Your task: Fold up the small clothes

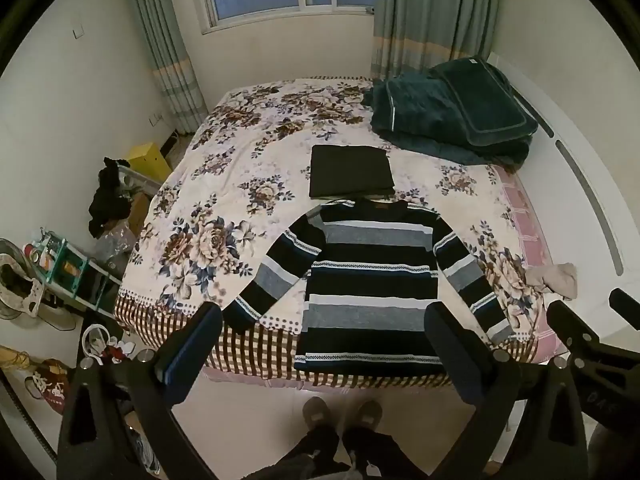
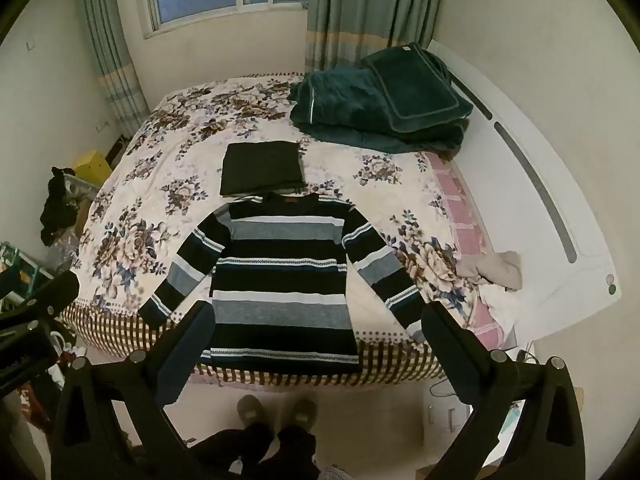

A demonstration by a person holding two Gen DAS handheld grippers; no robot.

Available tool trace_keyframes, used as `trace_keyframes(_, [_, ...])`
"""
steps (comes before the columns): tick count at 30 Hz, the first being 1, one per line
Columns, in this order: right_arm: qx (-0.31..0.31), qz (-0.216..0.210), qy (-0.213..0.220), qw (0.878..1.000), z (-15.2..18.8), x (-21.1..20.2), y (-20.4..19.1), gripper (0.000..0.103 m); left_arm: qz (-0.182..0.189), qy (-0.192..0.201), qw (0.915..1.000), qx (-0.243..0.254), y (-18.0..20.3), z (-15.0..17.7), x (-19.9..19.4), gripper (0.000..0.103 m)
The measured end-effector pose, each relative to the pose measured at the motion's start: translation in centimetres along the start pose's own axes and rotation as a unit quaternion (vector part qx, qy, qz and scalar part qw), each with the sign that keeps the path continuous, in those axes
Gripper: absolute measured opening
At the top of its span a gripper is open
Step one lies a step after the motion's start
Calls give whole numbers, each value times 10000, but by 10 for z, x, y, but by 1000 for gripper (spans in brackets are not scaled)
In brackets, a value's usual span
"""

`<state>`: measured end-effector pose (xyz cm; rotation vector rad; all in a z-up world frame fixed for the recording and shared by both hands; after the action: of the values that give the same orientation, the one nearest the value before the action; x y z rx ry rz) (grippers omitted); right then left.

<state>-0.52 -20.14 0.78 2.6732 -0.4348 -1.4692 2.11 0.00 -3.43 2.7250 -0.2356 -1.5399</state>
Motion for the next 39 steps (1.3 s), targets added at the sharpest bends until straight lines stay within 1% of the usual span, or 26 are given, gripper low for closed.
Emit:
trace_keyframes(1, [-42,83,45,9999,0,0,0,103,31,13,10000,-7,0,0,0,103])
trace_keyframes(3, [-35,90,58,9999,-1,0,-1,103,7,20,10000,-6,0,-1,0,103])
trace_keyframes(14, [-26,-21,81,10000,-3,-7,-3,103,-2,65,10000,-13,0,-1,-2,103])
trace_keyframes(25, [-39,-12,74,10000,-6,-7,-6,103,25,50,10000,-4,0,-1,0,103])
trace_keyframes(30, [-24,-22,80,10000,-6,-6,-4,103,34,47,10000,5,-7,-2,-2,103])
trace_keyframes(35, [-35,-21,75,10000,-5,-5,-3,103,48,54,10000,-4,-6,-2,-2,103])
trace_keyframes(37, [-27,-16,82,10000,-5,-4,-2,103,53,68,10000,-6,-13,-4,-4,103])
trace_keyframes(39, [-37,-17,90,10000,-10,-11,-4,103,61,65,10000,-5,-14,-7,-4,103])
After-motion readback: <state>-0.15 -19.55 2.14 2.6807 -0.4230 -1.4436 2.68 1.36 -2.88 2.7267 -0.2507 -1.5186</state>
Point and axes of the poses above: each gripper's, at about its wrist camera, not at the fingertips, and x roughly the way its jaws point, y to its right, z to its underside, the point moved 4 cm from there along x, roughly the way its jaws point, and after that the axes turned 8 degrees about z, right-handed, at the moved point
